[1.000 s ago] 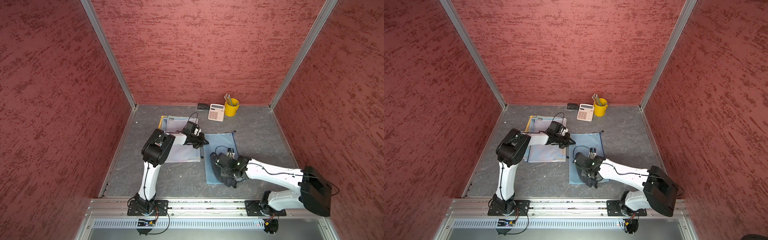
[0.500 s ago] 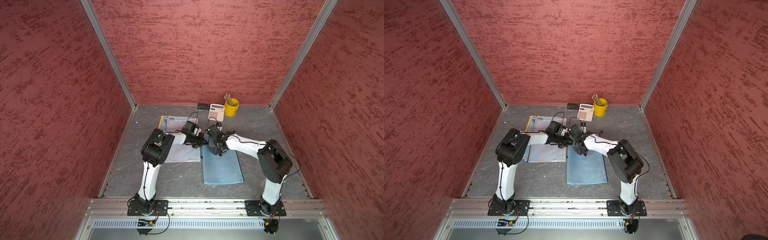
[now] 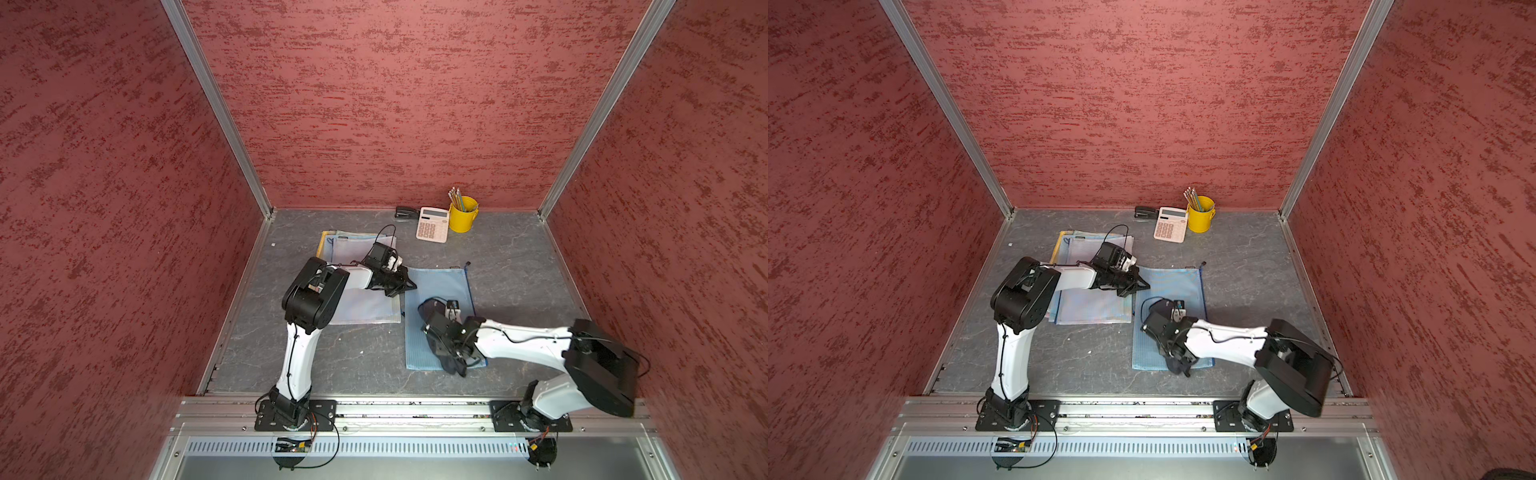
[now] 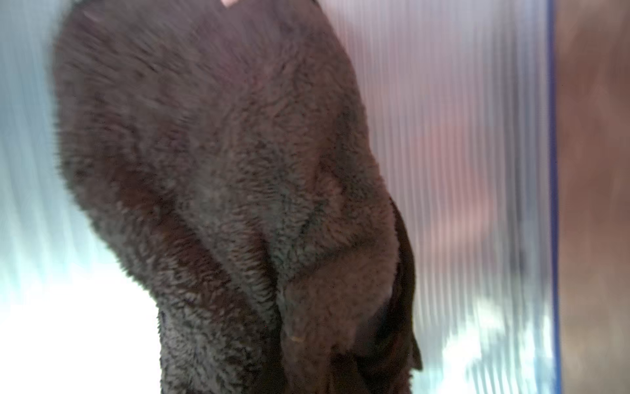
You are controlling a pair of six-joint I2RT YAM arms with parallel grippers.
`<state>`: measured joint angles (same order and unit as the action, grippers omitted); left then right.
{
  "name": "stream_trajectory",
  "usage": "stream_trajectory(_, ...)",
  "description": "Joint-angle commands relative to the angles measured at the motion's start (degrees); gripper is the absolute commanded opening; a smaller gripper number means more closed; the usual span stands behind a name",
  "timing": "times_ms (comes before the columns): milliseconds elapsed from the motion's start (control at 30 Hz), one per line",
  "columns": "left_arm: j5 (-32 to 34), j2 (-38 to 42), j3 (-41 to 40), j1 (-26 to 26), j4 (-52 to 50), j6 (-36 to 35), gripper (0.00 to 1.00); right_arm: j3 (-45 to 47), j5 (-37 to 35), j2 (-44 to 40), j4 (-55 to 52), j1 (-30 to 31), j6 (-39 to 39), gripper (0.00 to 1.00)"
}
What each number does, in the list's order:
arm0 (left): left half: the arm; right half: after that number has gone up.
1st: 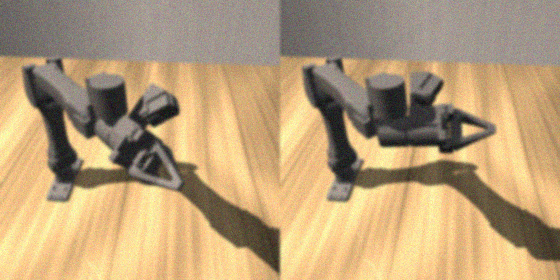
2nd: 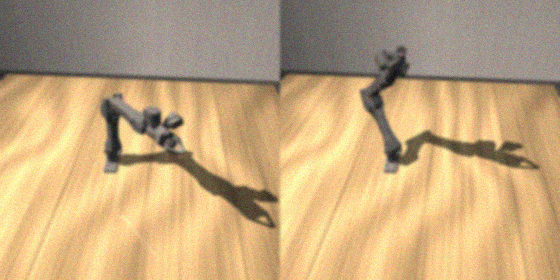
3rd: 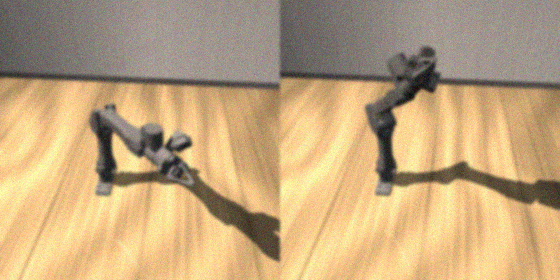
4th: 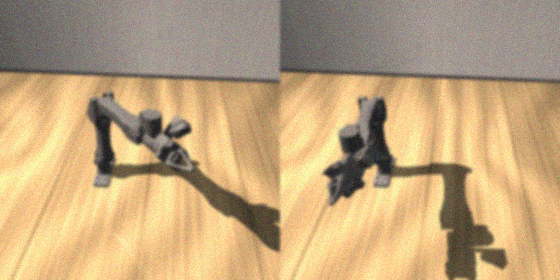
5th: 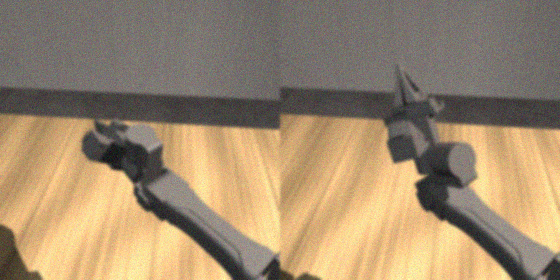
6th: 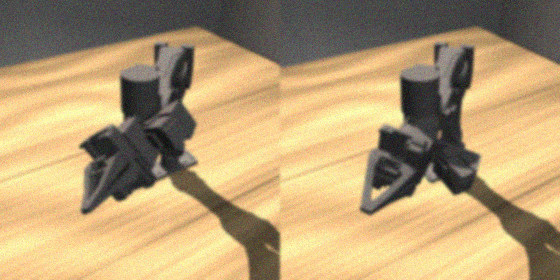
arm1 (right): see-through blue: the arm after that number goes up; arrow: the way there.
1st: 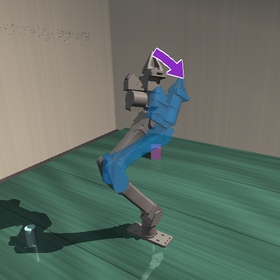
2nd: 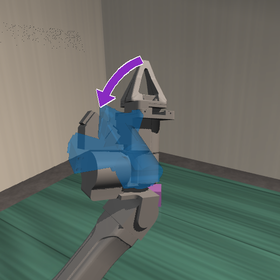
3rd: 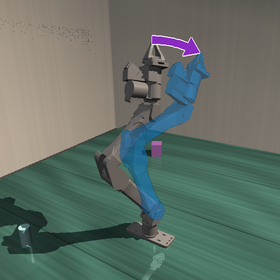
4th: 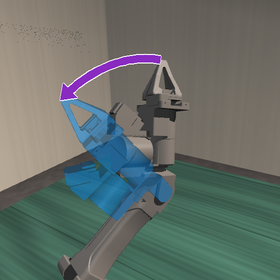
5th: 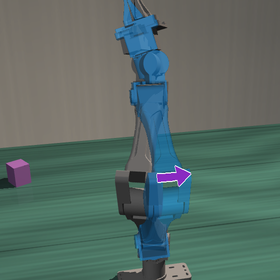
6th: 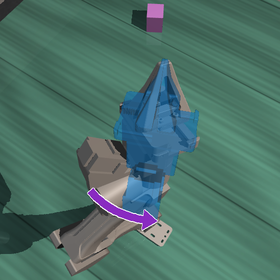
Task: Wipe the document bag
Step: Wipe the dirt from the document bag.
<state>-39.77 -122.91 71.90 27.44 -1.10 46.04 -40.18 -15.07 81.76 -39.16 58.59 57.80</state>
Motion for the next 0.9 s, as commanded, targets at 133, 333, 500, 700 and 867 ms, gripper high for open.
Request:
stream_trajectory(133,1.86,0.3,0.99,0.33,-6.66,-3.65,0.0,-13.95,-9.97,-0.4,-9.05,-16.8,-11.4,0.0)
stream_trajectory(333,2.89,0.88,0.61,0.94,-7.61,-4.07,0.0,-26.84,-9.69,17.88,7.58,-28.14,-25.93,0.0)
stream_trajectory(500,3.69,0.96,1.49,1.91,-9.0,-4.95,0.0,-29.32,-10.31,25.92,13.68,-34.56,-30.34,0.0)
stream_trajectory(700,4.74,1.84,1.74,2.35,-11.11,-5.78,0.0,-31.81,-17.92,21.38,11.12,-43.0,-30.85,0.0)
stream_trajectory(867,10.86,7.62,6.46,4.04,-23.41,-13.87,0.0,-30.81,-15.69,11.2,12.28,-49.35,-31.16,0.0)
